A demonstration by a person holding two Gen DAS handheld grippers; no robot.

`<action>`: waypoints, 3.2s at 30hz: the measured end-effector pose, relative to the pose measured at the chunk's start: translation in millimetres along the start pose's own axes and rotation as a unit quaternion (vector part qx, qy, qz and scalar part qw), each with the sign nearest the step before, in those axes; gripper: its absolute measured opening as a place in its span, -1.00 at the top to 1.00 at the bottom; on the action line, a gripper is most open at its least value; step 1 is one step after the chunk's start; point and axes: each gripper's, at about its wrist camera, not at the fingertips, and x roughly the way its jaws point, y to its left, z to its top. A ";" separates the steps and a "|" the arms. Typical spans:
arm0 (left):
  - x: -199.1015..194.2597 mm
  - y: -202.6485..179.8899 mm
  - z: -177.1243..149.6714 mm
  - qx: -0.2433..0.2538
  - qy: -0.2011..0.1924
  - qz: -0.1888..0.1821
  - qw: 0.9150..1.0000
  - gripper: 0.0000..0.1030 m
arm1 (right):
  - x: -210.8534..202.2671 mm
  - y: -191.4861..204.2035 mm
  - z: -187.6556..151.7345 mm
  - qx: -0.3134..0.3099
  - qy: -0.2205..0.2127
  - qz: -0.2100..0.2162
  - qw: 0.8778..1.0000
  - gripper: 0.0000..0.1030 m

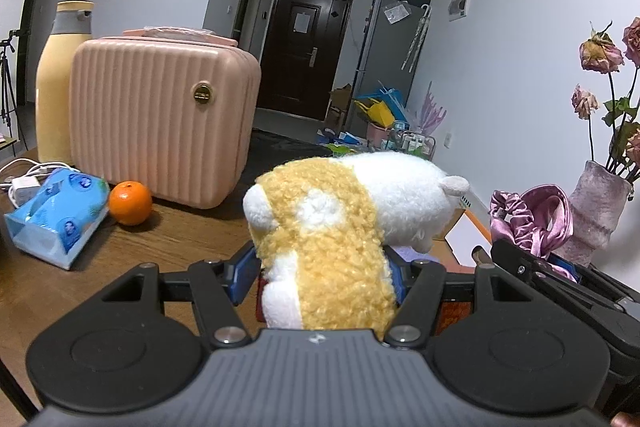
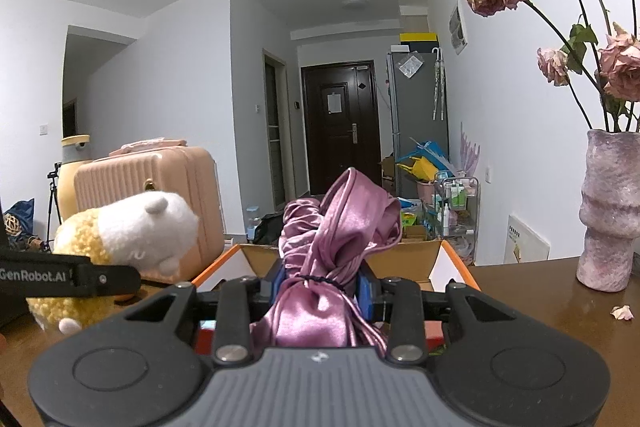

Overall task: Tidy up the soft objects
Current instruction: 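Carry the plush dog and pink scrunchie in both tools over the orange box, then open the left tool to drop the plush dog while the right tool releases the scrunchie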

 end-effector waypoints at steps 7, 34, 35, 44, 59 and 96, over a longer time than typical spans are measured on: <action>23.8 -7.9 4.7 -0.001 0.003 0.000 1.000 -0.22 | 21.6 -13.0 7.8 0.003 0.001 -0.006 1.000 0.34; 101.8 -37.2 21.3 -0.011 0.016 0.020 1.000 -0.23 | 97.9 -40.3 17.5 0.000 0.033 -0.052 0.998 0.34; 104.6 -38.7 21.4 -0.011 0.017 0.023 1.000 -0.23 | 100.3 -41.2 17.5 0.000 0.035 -0.054 0.998 0.34; 129.3 -42.8 31.0 -0.033 0.014 0.050 0.998 -0.23 | 124.6 -42.3 14.6 0.003 0.059 -0.061 0.996 0.34; 148.3 -40.5 30.5 -0.031 0.022 0.077 0.996 -0.23 | 146.0 -45.6 0.4 0.003 0.094 -0.070 0.993 0.34; 141.2 -26.1 27.5 -0.064 0.028 0.080 0.994 -1.00 | 132.2 -47.7 6.0 0.011 0.062 -0.103 0.993 -1.00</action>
